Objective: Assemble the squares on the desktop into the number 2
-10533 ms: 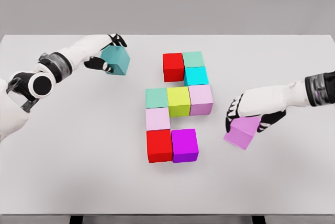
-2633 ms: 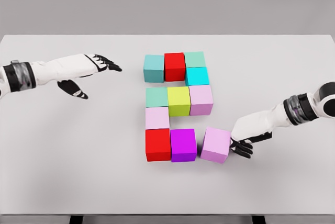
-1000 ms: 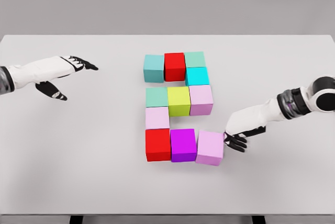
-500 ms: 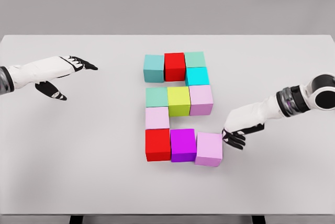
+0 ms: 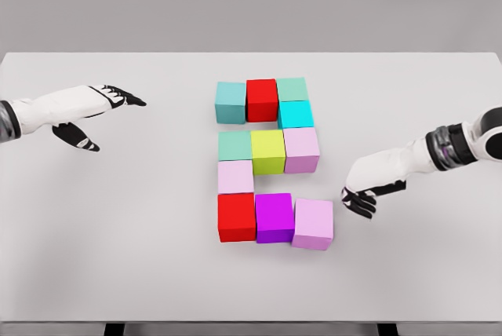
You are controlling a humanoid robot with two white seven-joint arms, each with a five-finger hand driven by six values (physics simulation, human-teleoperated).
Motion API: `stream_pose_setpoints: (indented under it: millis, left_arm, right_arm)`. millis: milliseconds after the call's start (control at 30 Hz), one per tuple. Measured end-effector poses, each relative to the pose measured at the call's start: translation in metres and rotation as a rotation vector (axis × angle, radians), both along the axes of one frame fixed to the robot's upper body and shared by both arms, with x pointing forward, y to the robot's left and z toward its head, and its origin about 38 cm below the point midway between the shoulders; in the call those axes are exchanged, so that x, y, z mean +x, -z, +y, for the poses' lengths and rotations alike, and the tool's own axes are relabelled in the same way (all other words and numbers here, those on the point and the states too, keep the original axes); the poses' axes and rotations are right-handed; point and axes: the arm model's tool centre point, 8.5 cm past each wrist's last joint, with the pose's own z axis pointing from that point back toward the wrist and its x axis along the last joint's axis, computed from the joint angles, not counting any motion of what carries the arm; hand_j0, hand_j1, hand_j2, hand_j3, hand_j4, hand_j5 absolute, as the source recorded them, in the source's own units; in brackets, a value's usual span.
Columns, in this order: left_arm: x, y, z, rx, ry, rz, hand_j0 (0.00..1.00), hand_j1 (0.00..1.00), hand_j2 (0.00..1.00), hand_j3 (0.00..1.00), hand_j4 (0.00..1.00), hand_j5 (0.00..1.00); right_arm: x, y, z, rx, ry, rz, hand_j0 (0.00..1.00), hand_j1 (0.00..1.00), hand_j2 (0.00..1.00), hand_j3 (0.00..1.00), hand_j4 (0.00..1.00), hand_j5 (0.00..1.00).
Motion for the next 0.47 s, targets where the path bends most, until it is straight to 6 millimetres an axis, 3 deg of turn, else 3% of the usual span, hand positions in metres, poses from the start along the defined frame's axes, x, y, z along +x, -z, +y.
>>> stream_pose_setpoints:
  millis: [100,200,300,433,467]
  left_arm:
    - [0.0,0.0,0.001,0.001,-0.001,0.0,1.0,1.0,1.0,1.0,1.0,1.0]
    - [0.0,-0.001,0.001,0.002,-0.002,-0.001,1.0,1.0,1.0,1.0,1.0,1.0]
    - [0.0,-0.001,0.002,0.001,-0.003,-0.001,1.0,1.0,1.0,1.0,1.0,1.0]
    - [0.001,0.0,0.004,0.002,-0.01,0.001,1.0,1.0,1.0,1.0,1.0,1.0]
    - [0.0,0.001,0.004,0.002,-0.011,0.003,1.0,1.0,1.0,1.0,1.0,1.0]
  right_arm:
    - [0.003,-0.007,-0.011,-0.003,0.027,-0.02,0.12,0.12,0.12,0.12,0.12,0.12]
    - [0.015,-0.016,-0.041,-0.024,0.116,-0.055,0.18,0.18,0.18,0.18,0.18,0.18]
    - [0.031,-0.035,-0.067,-0.025,0.201,-0.115,0.51,0.51,0.51,0.51,0.51,0.51]
    - [0.043,-0.056,-0.079,-0.028,0.24,-0.188,1.0,1.0,1.0,1.0,1.0,1.0]
    - [0.045,-0.059,-0.08,-0.028,0.243,-0.2,1.0,1.0,1.0,1.0,1.0,1.0]
